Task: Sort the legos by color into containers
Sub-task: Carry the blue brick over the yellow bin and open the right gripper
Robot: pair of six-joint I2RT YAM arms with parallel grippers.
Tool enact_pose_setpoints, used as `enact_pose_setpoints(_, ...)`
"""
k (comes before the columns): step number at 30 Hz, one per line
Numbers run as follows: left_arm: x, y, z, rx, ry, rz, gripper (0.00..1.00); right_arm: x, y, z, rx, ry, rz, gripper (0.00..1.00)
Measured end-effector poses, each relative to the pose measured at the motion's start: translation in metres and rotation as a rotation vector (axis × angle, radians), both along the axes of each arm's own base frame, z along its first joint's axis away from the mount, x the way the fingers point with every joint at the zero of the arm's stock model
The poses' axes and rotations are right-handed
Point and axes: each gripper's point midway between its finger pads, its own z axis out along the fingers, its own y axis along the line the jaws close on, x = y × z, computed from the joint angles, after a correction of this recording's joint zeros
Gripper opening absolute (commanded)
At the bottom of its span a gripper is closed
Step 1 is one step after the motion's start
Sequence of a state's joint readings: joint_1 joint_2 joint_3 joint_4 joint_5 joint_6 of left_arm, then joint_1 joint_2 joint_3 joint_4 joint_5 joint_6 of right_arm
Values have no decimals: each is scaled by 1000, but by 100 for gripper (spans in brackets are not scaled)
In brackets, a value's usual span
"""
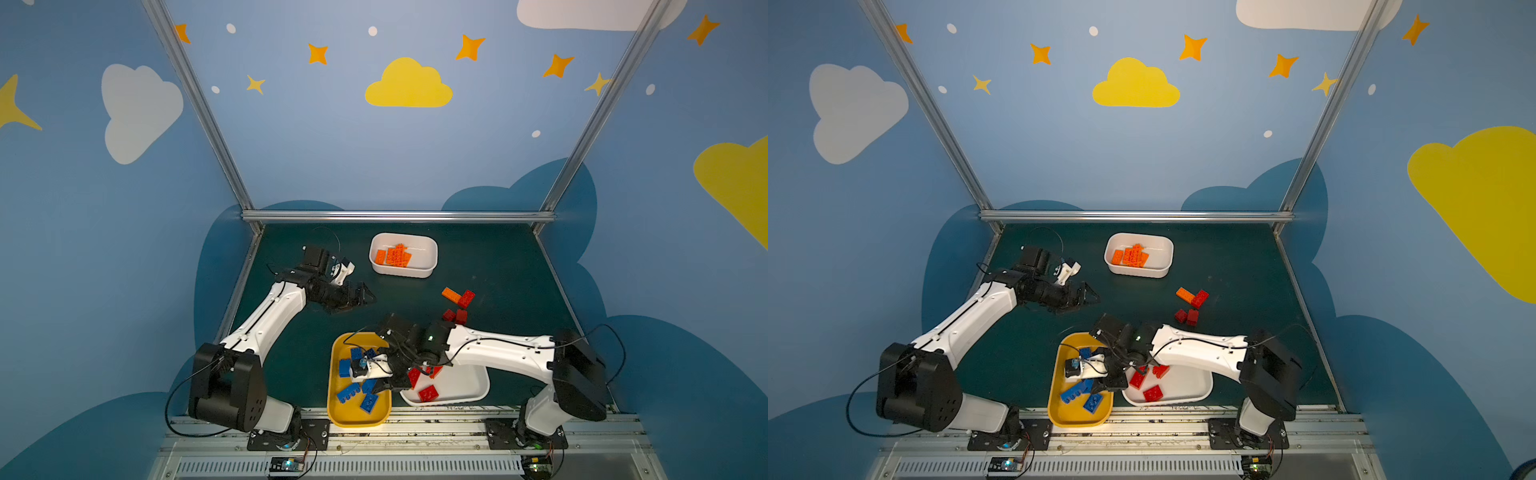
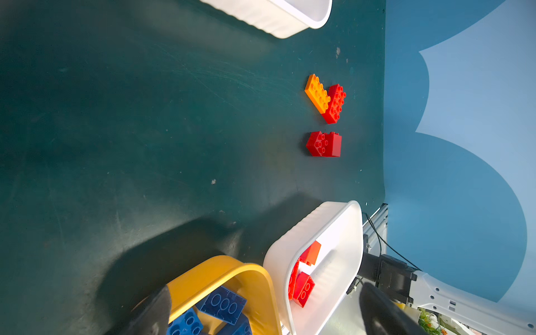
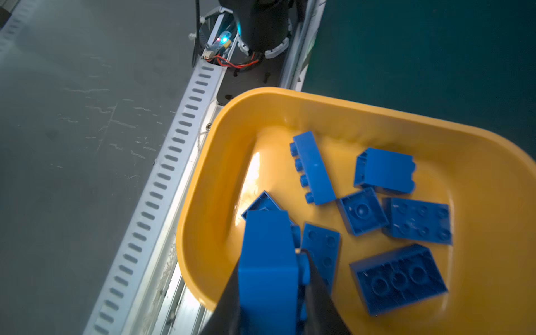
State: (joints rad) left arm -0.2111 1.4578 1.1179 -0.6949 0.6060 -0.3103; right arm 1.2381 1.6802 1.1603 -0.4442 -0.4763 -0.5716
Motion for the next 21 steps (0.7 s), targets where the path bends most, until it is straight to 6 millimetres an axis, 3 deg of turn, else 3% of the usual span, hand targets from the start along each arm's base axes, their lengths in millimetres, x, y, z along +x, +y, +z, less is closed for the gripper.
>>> enact_pose_setpoints(6, 0, 0, 0, 0, 2, 0, 100, -19, 14, -33, -56, 11, 64, 27)
enact_pose_setpoints(10, 0, 0, -2, 0, 5, 0, 100, -17, 33, -38, -57, 12, 71, 35)
enact_pose_setpoints(13, 2, 0, -5, 1, 13, 1, 100, -12, 40, -35, -59, -7, 56, 48)
enact_pose_setpoints(17, 3, -1, -5, -3, 17, 3, 100, 3, 35, -26, -111, -36, -22, 55)
enact_pose_setpoints(21, 3, -1, -6, -4, 18, 2, 100, 23, 1, -3, -159, -39, -139, 57)
